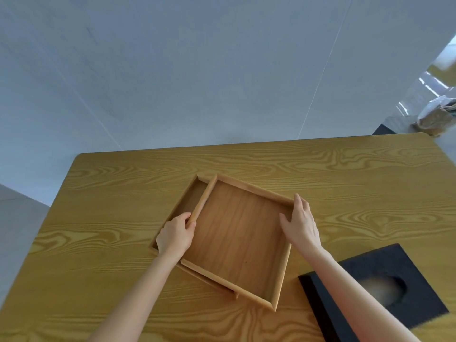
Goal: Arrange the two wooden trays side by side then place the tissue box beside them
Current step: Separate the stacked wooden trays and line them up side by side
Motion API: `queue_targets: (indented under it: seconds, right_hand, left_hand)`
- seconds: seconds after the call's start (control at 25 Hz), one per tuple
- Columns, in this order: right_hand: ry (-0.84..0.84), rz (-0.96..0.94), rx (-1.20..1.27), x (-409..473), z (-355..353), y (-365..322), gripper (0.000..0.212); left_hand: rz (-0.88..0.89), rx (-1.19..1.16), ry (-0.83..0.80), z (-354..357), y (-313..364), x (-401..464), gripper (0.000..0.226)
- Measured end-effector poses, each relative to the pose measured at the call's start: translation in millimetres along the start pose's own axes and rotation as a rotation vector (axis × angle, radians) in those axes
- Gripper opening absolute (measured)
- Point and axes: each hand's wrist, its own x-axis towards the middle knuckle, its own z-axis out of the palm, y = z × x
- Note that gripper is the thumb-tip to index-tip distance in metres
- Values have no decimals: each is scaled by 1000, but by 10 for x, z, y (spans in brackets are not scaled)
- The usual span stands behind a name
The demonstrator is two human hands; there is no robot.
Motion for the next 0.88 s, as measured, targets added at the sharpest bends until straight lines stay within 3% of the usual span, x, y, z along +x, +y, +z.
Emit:
queue_targets:
  seconds: [0.32,0.88]
  right_hand:
    - [-37,209,229,-451,223,120,58]
    - [-22,118,230,-605,199,-110,50]
  left_hand:
    - [-38,-70,11,61,-166,-178,41]
    - [-68,-233,65,-176,-456,-269,39]
